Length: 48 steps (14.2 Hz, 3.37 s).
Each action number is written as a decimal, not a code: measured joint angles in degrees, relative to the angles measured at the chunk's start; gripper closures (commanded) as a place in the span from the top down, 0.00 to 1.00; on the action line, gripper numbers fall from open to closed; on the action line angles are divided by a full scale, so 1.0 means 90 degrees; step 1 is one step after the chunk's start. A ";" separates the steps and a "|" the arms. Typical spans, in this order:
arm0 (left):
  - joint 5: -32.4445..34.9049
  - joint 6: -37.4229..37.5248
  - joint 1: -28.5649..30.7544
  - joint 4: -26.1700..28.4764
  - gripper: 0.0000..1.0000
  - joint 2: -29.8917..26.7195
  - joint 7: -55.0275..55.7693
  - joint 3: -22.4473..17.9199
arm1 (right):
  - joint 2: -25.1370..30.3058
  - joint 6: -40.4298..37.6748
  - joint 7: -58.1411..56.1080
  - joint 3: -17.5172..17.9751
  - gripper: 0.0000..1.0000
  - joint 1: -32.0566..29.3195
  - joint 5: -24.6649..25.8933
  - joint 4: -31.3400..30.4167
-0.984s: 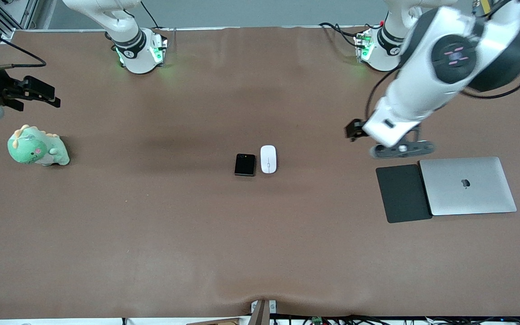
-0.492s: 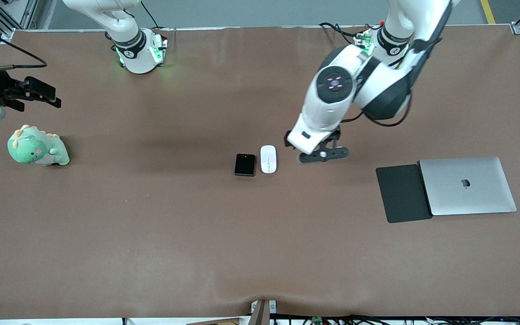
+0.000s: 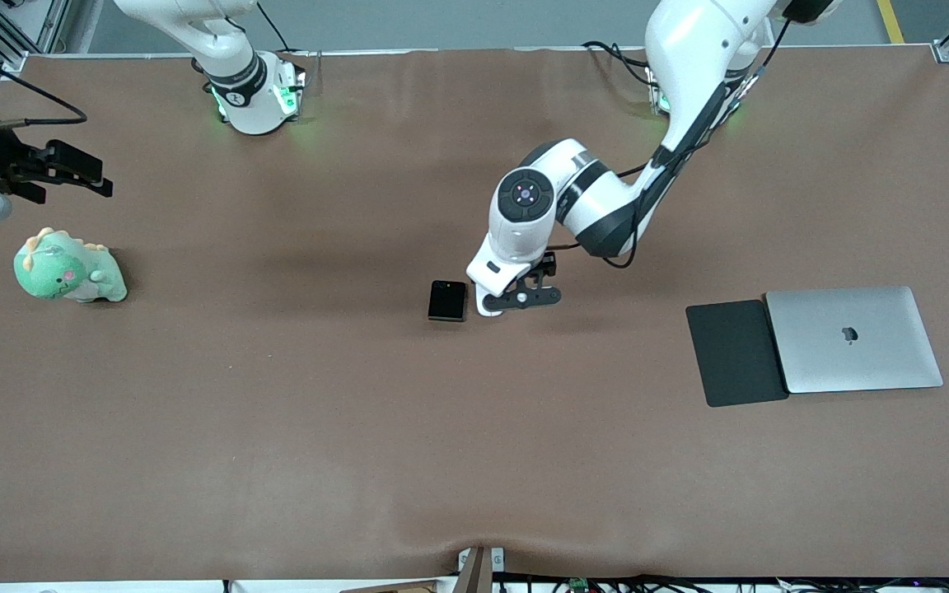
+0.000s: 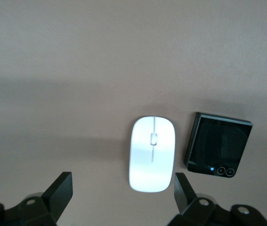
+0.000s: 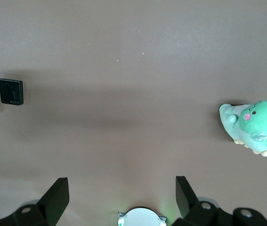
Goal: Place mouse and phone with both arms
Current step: 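Move the left gripper over the white mouse beside the phone, then lower the left gripper and grasp the white mouse, lifting it, then carry the mouse onto the mouse pad while the right gripper reaches the phone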
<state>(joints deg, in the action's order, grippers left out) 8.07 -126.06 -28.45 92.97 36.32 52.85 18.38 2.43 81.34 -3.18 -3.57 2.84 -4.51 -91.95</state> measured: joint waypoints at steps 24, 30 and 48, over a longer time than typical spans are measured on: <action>0.0297 -0.0841 -0.0202 -0.0139 0.38 0.0987 0.0018 -0.0113 | -0.0104 0.0236 0.0962 0.0029 1.00 0.0684 0.0000 -0.0114; 0.0347 0.0421 0.0720 -0.0133 0.38 -0.0162 -0.0630 -0.0102 | -0.0249 0.0434 0.1301 0.0041 1.00 0.1137 -0.0007 -0.0146; 0.0479 -0.0990 0.4774 0.2126 0.44 -0.0859 -0.4134 -0.0127 | -0.3431 0.4447 0.4161 0.0082 1.00 0.4108 -0.0068 -0.0156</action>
<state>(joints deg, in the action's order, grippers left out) 12.38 -134.97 14.51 112.10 28.58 15.64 17.24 -28.44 121.37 34.26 -2.83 39.81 -5.12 -93.35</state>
